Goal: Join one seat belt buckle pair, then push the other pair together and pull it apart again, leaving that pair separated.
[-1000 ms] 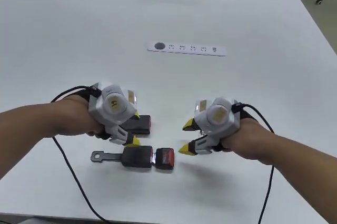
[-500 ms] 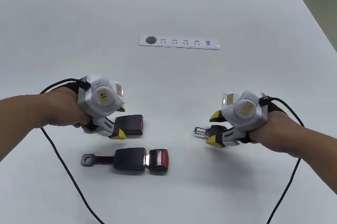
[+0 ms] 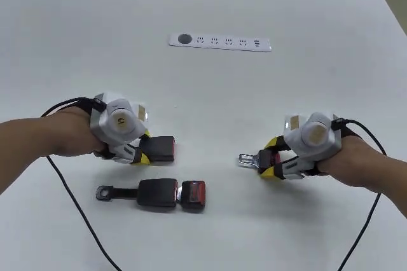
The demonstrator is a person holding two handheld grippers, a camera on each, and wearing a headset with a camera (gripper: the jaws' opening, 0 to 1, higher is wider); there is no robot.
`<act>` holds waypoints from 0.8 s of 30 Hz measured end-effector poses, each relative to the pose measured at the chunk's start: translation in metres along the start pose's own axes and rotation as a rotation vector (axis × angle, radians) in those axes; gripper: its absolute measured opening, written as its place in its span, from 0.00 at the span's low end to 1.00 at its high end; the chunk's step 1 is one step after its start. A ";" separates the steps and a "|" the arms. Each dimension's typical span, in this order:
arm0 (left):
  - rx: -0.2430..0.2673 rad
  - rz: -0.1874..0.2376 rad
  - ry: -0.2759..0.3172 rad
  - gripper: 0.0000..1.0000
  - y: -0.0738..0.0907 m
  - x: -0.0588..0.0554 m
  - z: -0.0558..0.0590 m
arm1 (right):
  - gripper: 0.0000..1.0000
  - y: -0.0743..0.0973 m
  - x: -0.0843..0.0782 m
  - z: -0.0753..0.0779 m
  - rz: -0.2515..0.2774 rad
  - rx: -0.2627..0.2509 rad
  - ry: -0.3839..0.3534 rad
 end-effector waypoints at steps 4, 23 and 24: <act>-0.018 0.008 -0.004 0.32 -0.001 0.000 -0.002 | 0.35 0.000 0.001 0.001 -0.001 0.007 0.008; -0.036 -0.038 -0.081 0.31 -0.005 0.004 -0.005 | 0.36 -0.037 0.064 0.008 -0.008 -0.012 0.045; -0.036 -0.039 -0.082 0.31 -0.006 0.004 -0.005 | 0.36 -0.042 0.071 0.008 -0.004 -0.010 0.048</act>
Point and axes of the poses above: the centre of the closed fingertips' face, and the gripper's own axes: y roughly backward along the fingers, z roughly to its right, x roughly out of its top, the point moved 10 cm from there along y, roughly backward along the fingers, and after that the axes turned 14 degrees about x, right-handed, at the moved point
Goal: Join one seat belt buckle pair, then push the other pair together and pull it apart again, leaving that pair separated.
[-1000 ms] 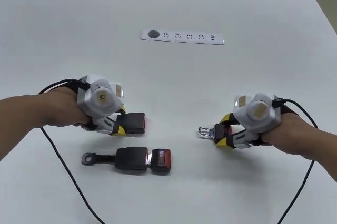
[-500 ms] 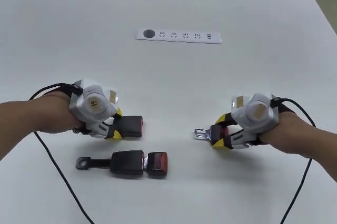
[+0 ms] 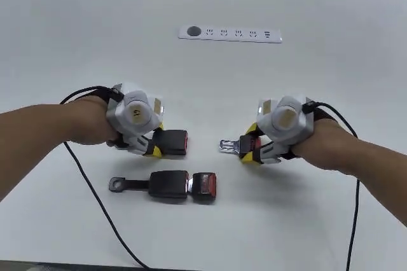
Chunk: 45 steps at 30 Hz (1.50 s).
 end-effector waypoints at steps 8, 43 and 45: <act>-0.005 -0.009 -0.016 0.31 -0.001 0.001 0.000 | 0.36 -0.023 0.033 0.002 0.024 0.004 -0.006; -0.016 -0.003 -0.024 0.31 -0.001 0.003 0.000 | 0.34 -0.047 0.069 0.001 0.038 0.005 0.089; -0.011 -0.001 -0.021 0.31 -0.001 0.004 0.001 | 0.34 -0.046 0.067 0.001 0.049 0.009 0.084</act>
Point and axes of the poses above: the centre of the closed fingertips' face, and the gripper's own axes: y roughly backward along the fingers, z roughly to its right, x roughly out of its top, the point moved 10 cm from there along y, roughly backward along the fingers, and after that the axes turned 14 degrees about x, right-handed, at the moved point
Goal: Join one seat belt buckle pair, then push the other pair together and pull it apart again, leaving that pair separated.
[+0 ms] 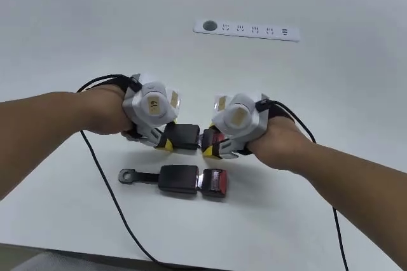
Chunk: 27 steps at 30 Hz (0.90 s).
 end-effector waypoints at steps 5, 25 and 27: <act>0.001 -0.004 0.004 0.31 0.000 0.000 0.000 | 0.34 -0.001 0.000 0.001 -0.007 0.001 -0.001; 0.003 0.008 0.021 0.32 -0.004 -0.006 -0.003 | 0.37 0.029 -0.040 -0.008 -0.012 0.018 -0.049; 0.007 0.015 0.027 0.32 -0.004 -0.007 -0.003 | 0.37 0.038 -0.052 -0.012 -0.016 0.009 -0.052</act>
Point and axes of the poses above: the centre of the closed fingertips' face, and the gripper's own axes: y roughly backward along the fingers, z roughly to its right, x roughly out of its top, the point moved 10 cm from there along y, roughly backward along the fingers, and after that the axes turned 14 degrees about x, right-handed, at the moved point
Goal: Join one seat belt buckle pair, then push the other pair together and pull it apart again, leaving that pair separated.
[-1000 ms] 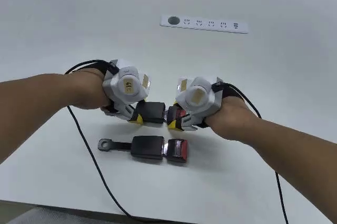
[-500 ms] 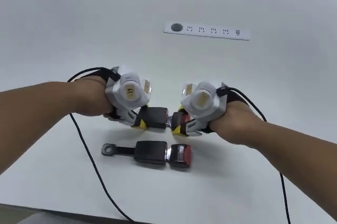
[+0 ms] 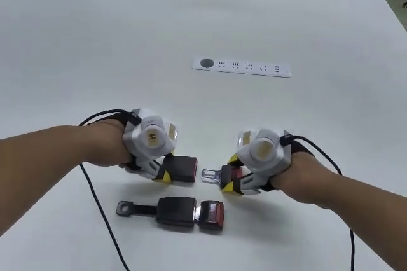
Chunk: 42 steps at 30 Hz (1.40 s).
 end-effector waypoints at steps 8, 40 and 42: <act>0.031 0.001 -0.002 0.32 0.001 0.000 0.004 | 0.37 0.032 -0.043 -0.008 -0.059 -0.020 -0.033; 0.357 0.159 0.277 0.62 0.100 -0.015 0.050 | 0.80 0.081 -0.041 -0.078 0.111 -0.314 -0.191; 0.355 0.161 0.306 0.67 0.111 -0.024 0.063 | 0.85 0.081 -0.041 -0.090 0.144 -0.302 -0.203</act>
Point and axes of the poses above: the centre of the closed fingertips' face, and the gripper's own axes: y roughly backward along the fingers, z roughly to its right, x roughly out of its top, the point moved 10 cm from there along y, roughly backward along the fingers, and after that the axes turned 14 degrees about x, right-handed, at the moved point
